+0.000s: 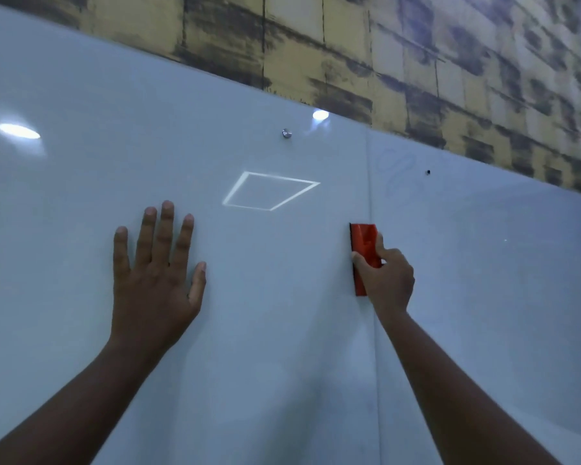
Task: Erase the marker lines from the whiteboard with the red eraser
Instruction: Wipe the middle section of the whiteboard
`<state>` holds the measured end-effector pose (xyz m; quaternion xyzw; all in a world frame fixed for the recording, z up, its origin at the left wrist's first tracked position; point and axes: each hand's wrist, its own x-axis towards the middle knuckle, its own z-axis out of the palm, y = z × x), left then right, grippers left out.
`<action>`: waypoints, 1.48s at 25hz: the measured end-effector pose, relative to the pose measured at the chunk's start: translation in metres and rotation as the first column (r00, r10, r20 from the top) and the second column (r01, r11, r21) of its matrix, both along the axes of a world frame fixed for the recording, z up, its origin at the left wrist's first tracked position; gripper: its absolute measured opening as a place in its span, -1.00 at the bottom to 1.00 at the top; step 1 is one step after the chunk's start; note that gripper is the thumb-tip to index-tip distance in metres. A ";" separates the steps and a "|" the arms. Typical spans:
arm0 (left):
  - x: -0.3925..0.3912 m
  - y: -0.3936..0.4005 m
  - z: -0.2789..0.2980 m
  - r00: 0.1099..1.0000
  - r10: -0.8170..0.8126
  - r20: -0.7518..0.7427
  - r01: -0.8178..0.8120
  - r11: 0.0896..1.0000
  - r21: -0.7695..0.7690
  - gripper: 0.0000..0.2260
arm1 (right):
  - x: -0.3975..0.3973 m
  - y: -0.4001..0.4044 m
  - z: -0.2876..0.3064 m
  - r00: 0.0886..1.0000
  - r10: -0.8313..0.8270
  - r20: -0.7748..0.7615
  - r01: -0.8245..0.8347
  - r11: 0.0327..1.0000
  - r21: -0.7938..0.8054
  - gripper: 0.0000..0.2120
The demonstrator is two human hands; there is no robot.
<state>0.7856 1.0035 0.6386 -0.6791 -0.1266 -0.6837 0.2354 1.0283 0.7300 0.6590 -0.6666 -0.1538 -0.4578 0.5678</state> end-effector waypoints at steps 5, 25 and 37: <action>0.014 -0.015 -0.023 0.999 0.024 0.032 -0.021 0.997 -0.074 -0.36 | -0.030 0.045 -0.077 0.970 0.077 0.230 -0.075 0.997 -0.017 -0.43; 0.039 -0.042 -0.127 0.992 0.119 0.050 -0.106 0.973 -0.204 -0.40 | 0.029 0.006 -0.127 0.963 -0.008 0.270 0.035 0.995 -0.098 -0.40; 0.038 -0.048 -0.173 0.995 0.097 -0.001 -0.095 0.973 -0.212 -0.35 | -0.044 0.034 -0.253 0.768 0.392 0.506 -0.077 0.841 -0.535 -0.42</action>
